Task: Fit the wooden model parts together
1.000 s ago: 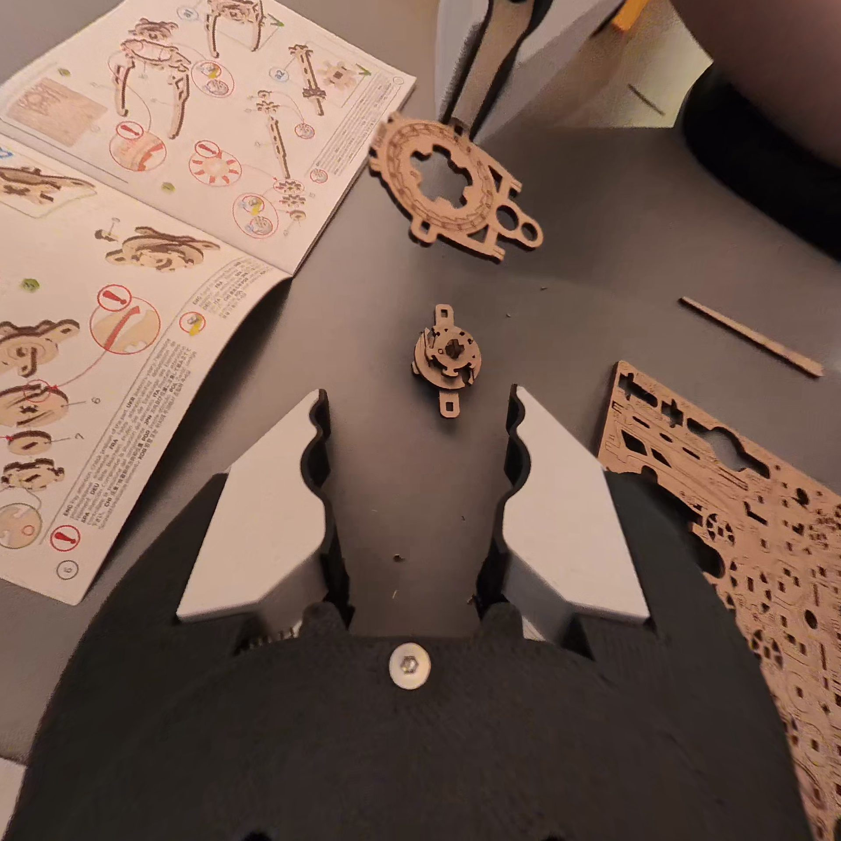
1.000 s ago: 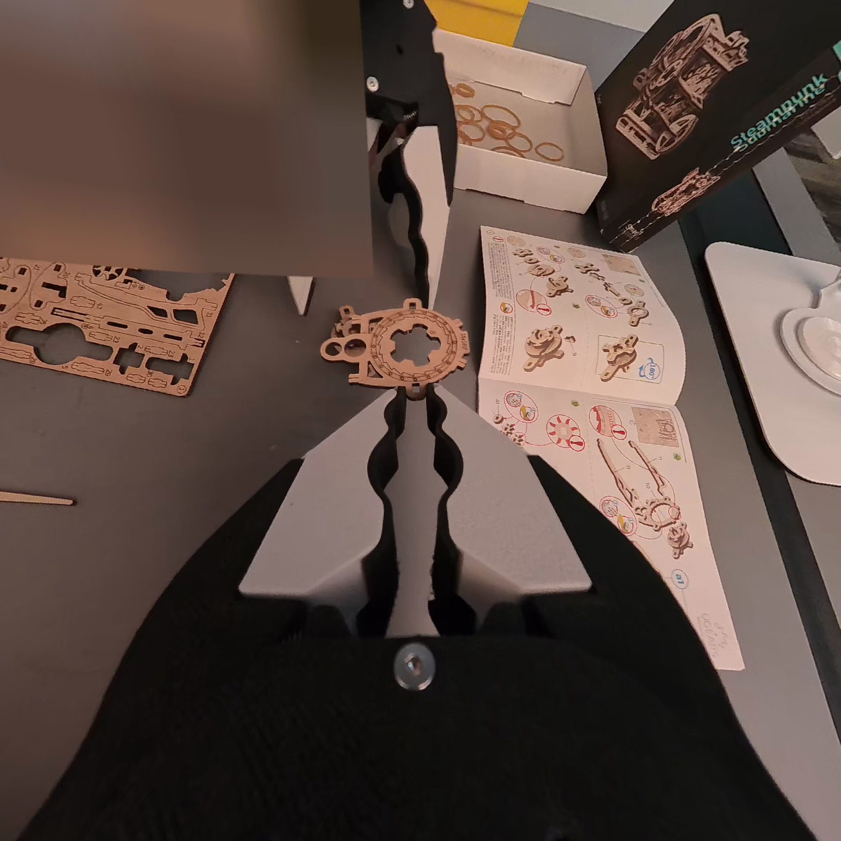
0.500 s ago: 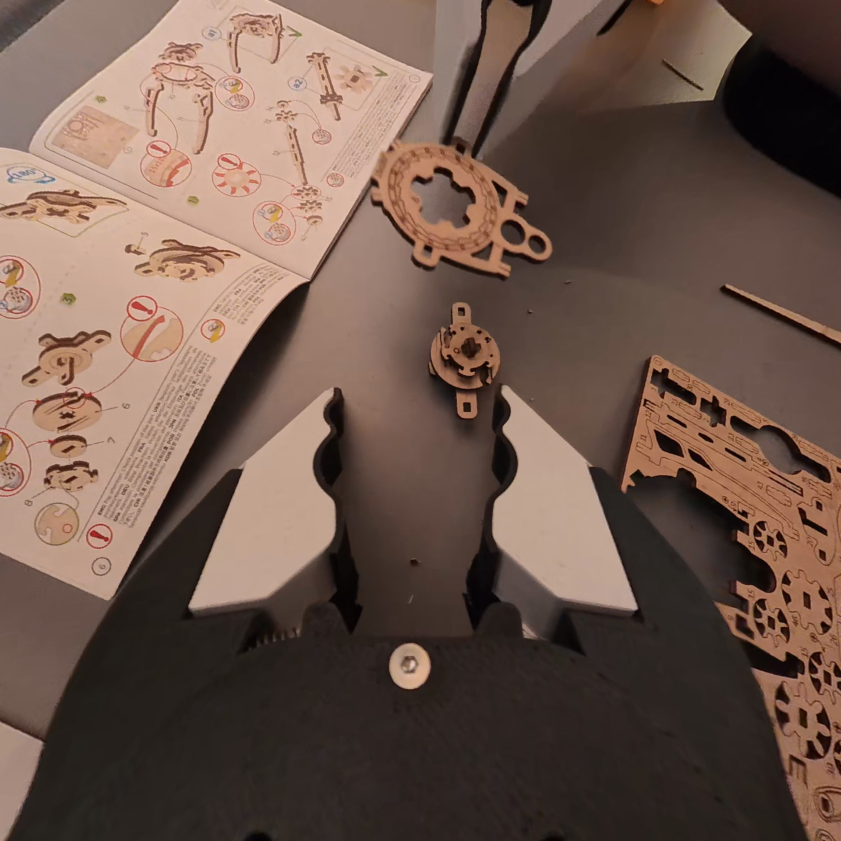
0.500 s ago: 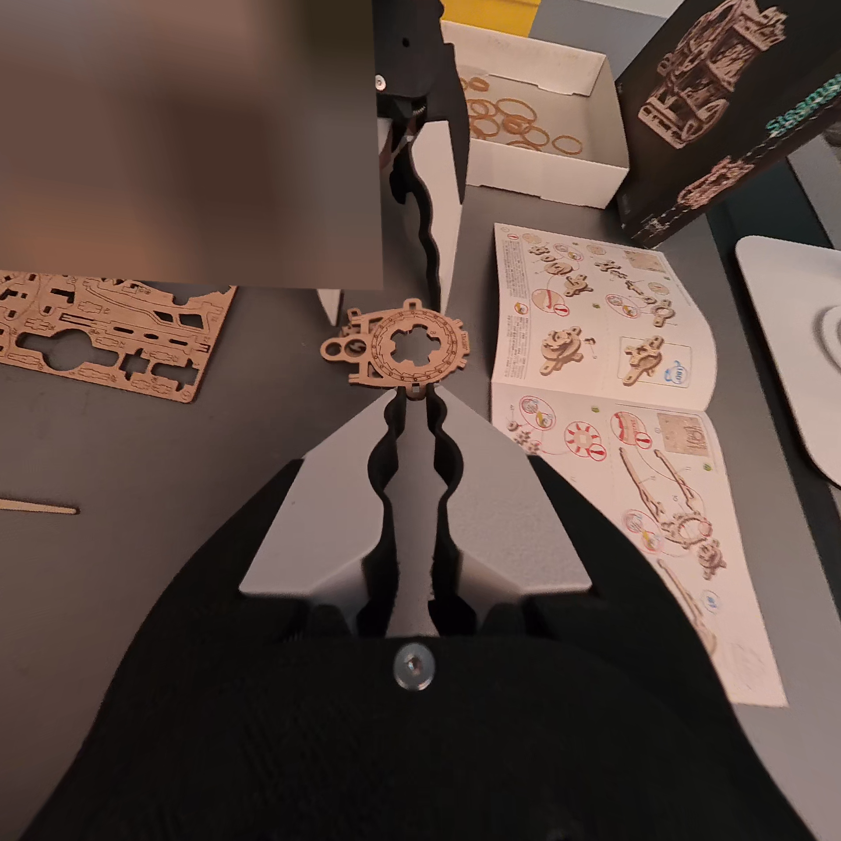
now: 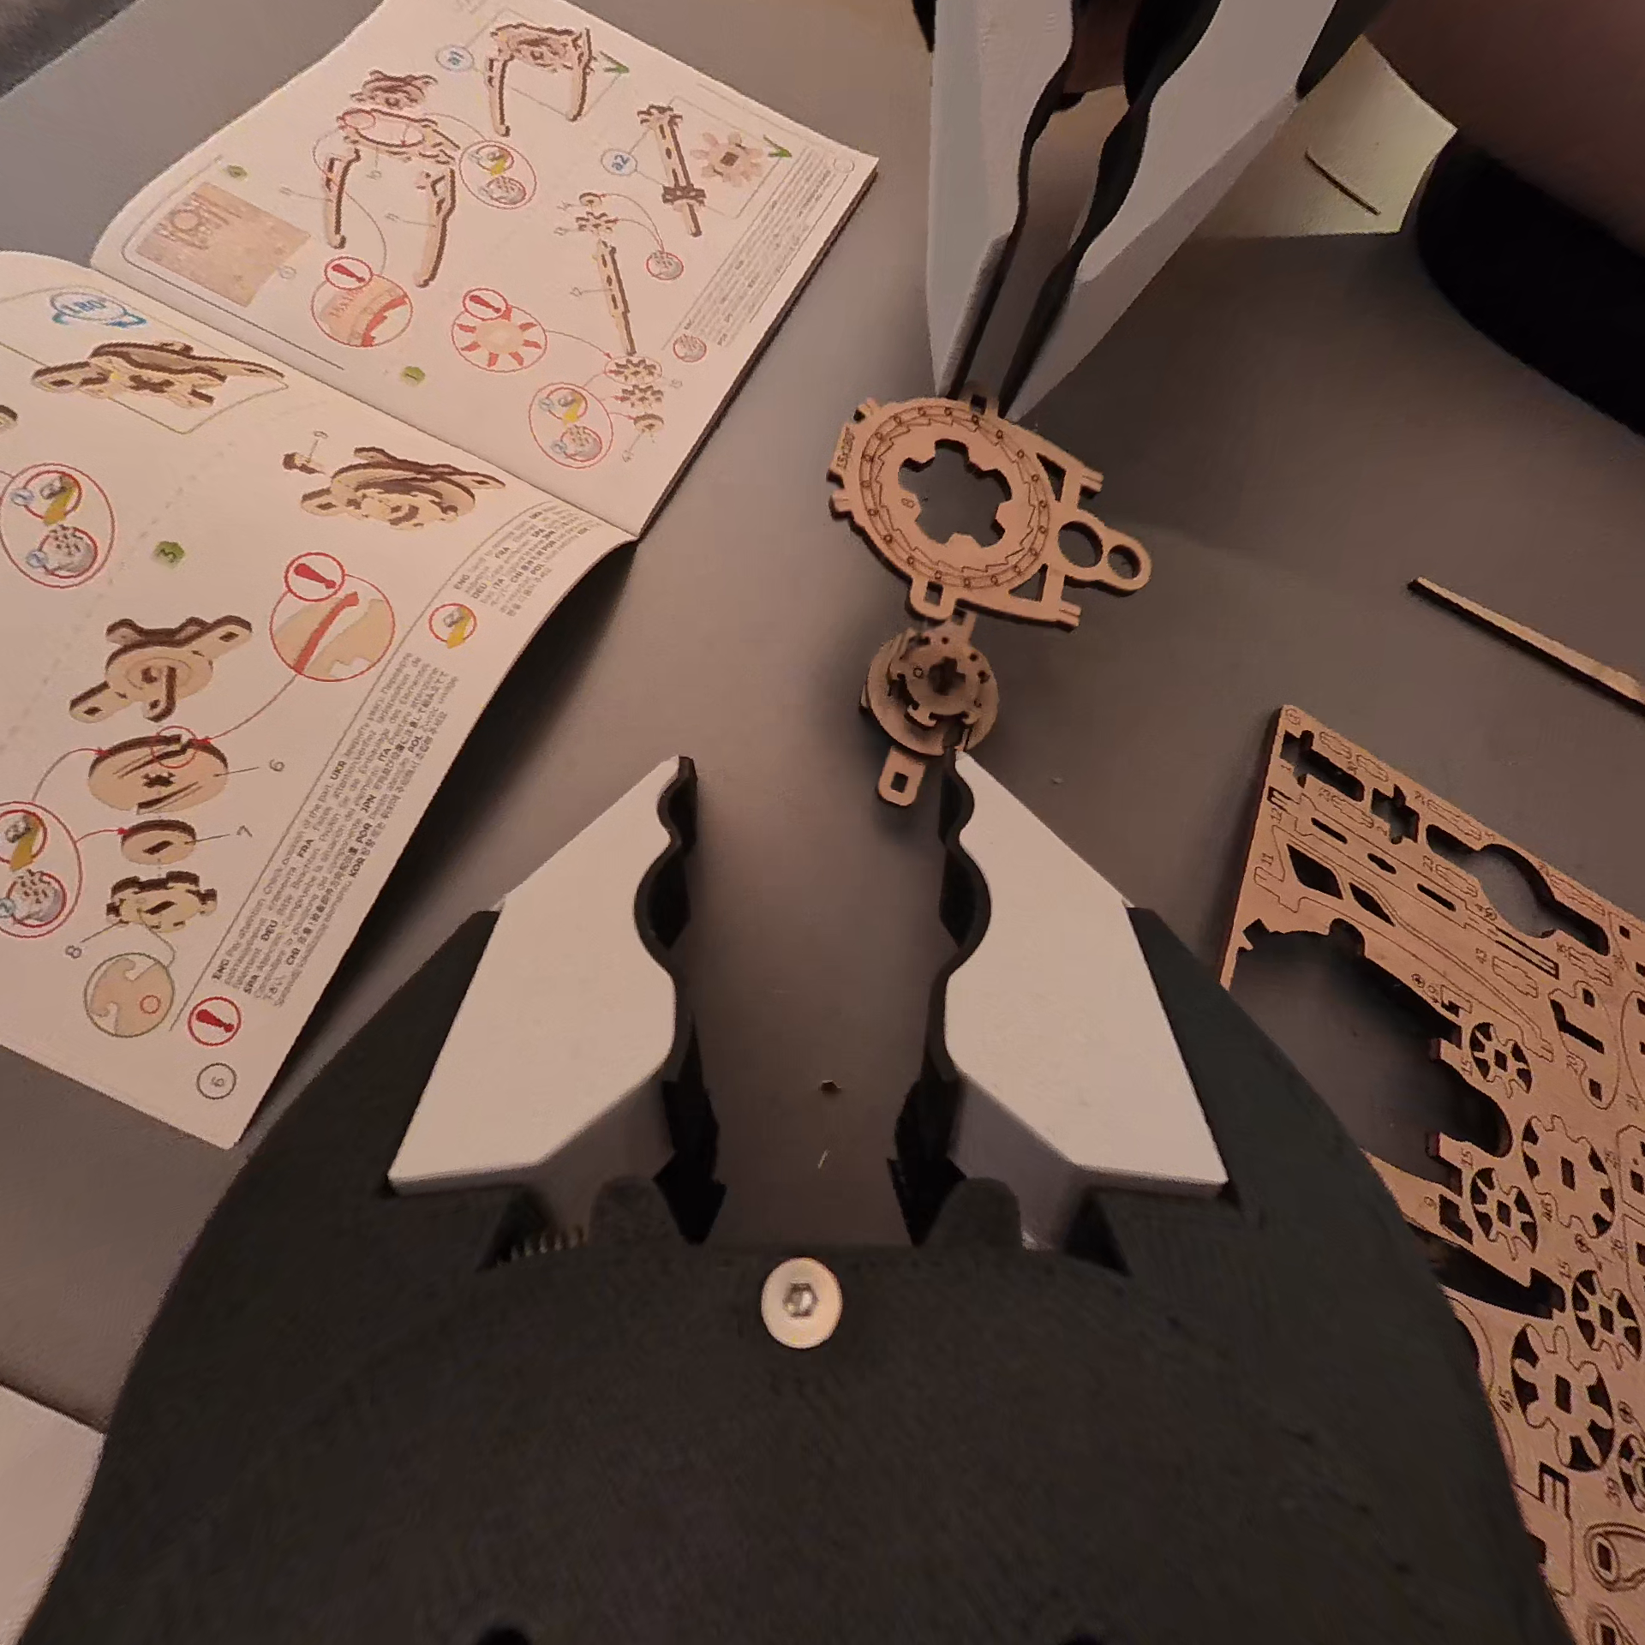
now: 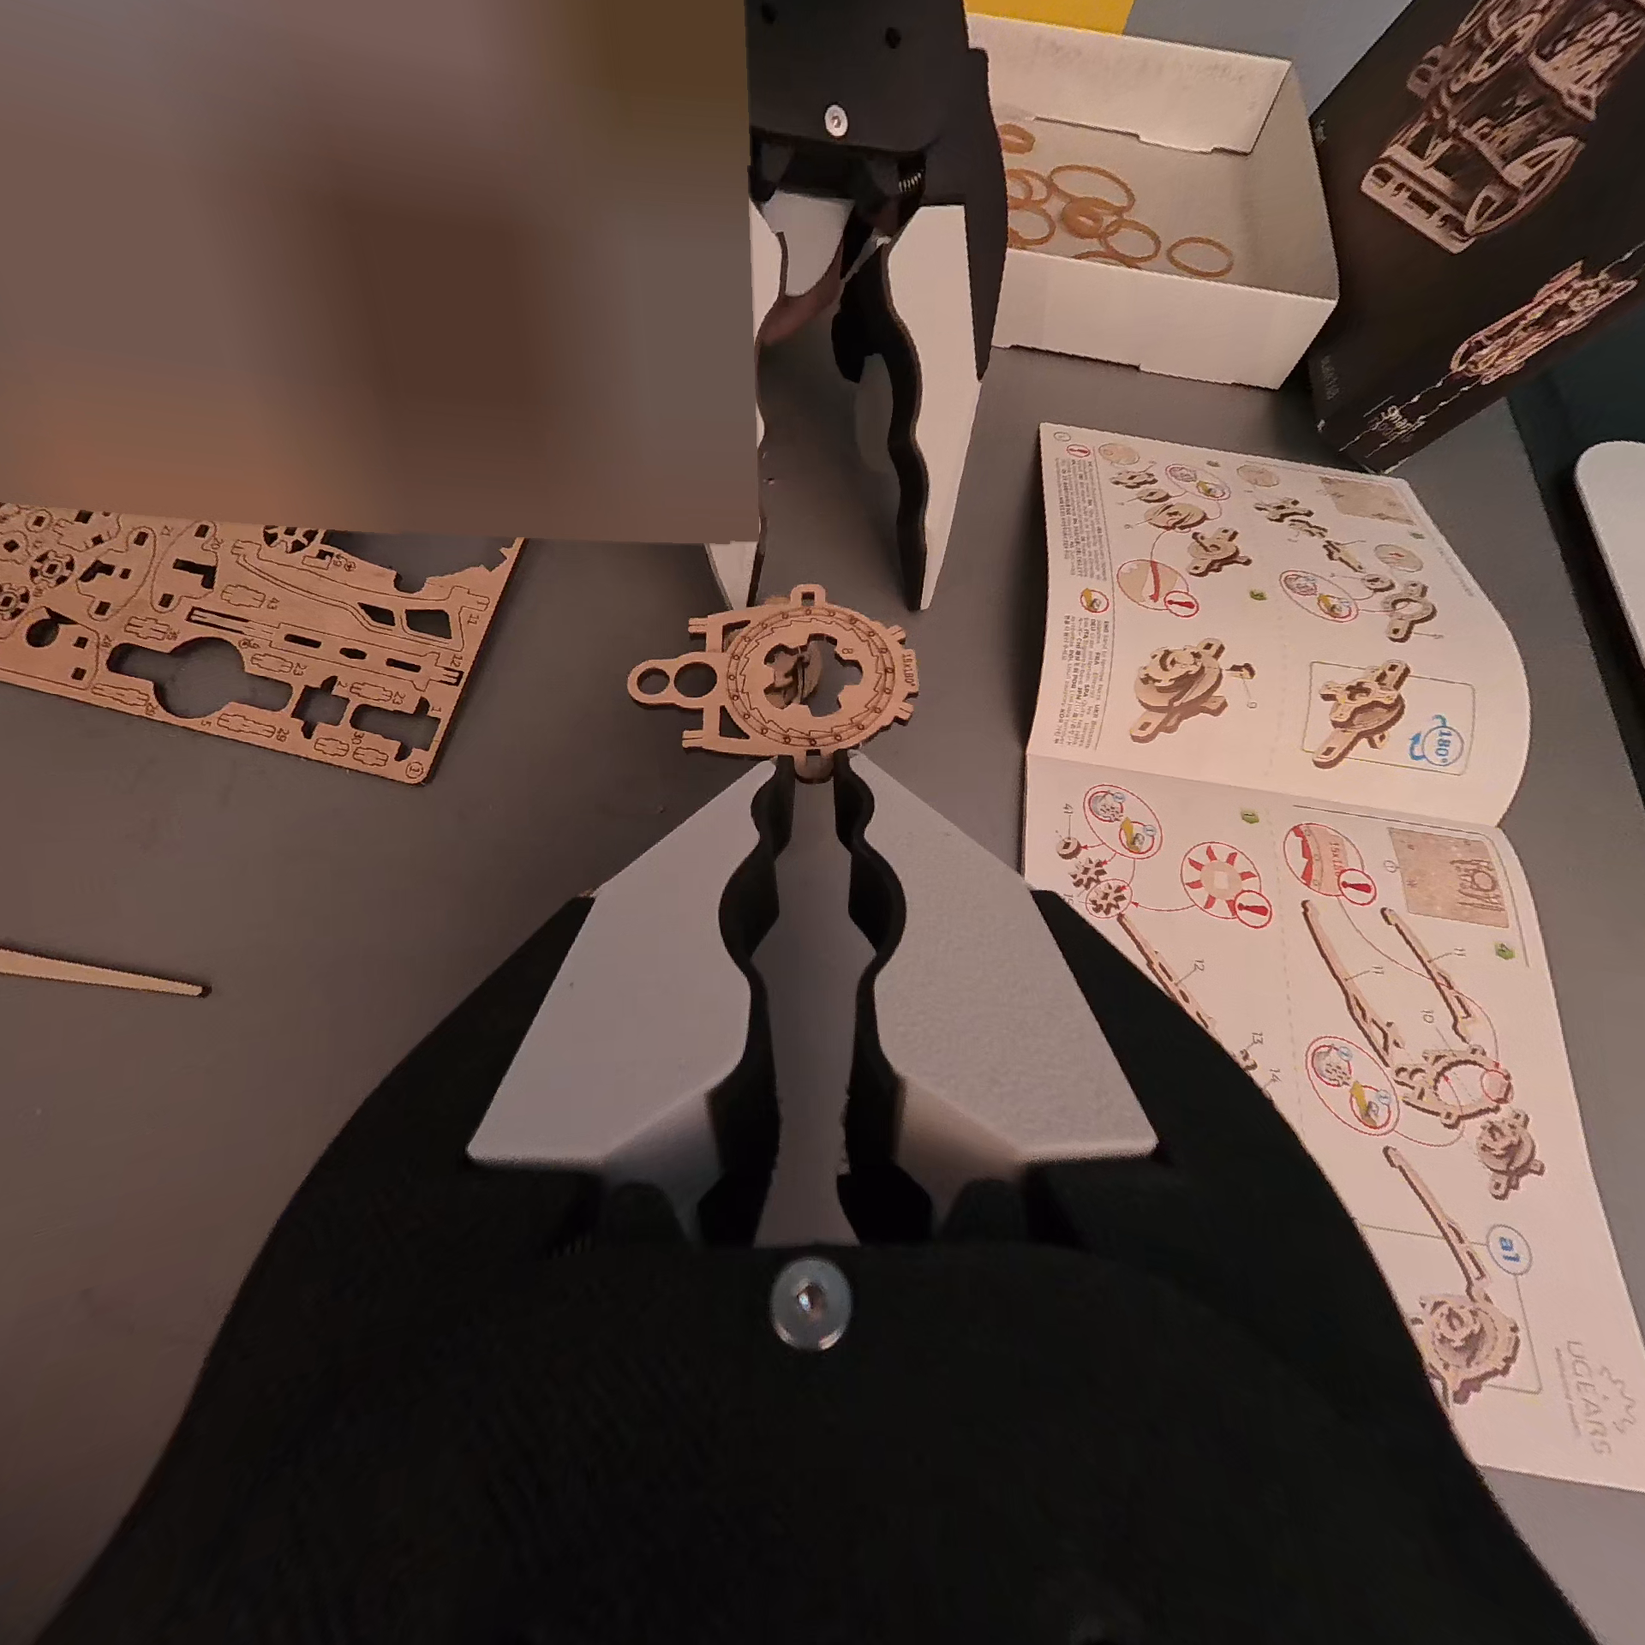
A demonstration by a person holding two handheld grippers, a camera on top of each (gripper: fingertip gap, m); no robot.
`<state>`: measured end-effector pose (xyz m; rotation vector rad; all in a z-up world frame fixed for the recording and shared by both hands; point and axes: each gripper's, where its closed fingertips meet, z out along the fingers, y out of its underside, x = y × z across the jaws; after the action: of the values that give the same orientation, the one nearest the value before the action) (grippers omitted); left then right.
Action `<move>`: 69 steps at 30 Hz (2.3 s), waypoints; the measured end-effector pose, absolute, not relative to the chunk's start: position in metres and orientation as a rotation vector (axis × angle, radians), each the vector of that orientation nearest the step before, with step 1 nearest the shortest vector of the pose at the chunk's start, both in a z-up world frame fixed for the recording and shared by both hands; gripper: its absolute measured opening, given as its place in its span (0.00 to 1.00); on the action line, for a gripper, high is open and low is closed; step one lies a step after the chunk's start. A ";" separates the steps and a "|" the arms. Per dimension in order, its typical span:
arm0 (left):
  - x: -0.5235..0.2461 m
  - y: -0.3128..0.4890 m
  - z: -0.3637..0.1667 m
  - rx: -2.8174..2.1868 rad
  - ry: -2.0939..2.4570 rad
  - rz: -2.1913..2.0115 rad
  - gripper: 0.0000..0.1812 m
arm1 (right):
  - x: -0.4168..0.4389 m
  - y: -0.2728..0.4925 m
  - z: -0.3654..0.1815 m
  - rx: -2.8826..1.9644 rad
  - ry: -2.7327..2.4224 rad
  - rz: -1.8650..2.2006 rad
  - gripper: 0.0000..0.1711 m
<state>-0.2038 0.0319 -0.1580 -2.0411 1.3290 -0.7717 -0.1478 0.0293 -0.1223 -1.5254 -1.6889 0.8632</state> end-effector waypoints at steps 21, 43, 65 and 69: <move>-0.204 0.028 -0.156 -2.022 1.359 -0.821 0.35 | -0.152 0.027 -0.124 -1.523 -1.684 0.857 0.05; -0.197 0.015 -0.146 -1.888 1.463 -0.866 0.37 | -0.170 0.017 -0.142 -1.546 -1.724 0.851 0.05; -0.198 0.010 -0.156 -1.932 1.501 -0.918 0.36 | -0.173 0.015 -0.143 -1.530 -1.756 0.802 0.05; -0.197 0.009 -0.155 -1.934 1.501 -0.945 0.36 | -0.173 0.017 -0.144 -1.532 -1.763 0.791 0.05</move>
<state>-0.1970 0.0086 -0.1552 -1.9335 1.5010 -0.9453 -0.1733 0.0167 -0.1438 -1.5323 -1.7629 0.7906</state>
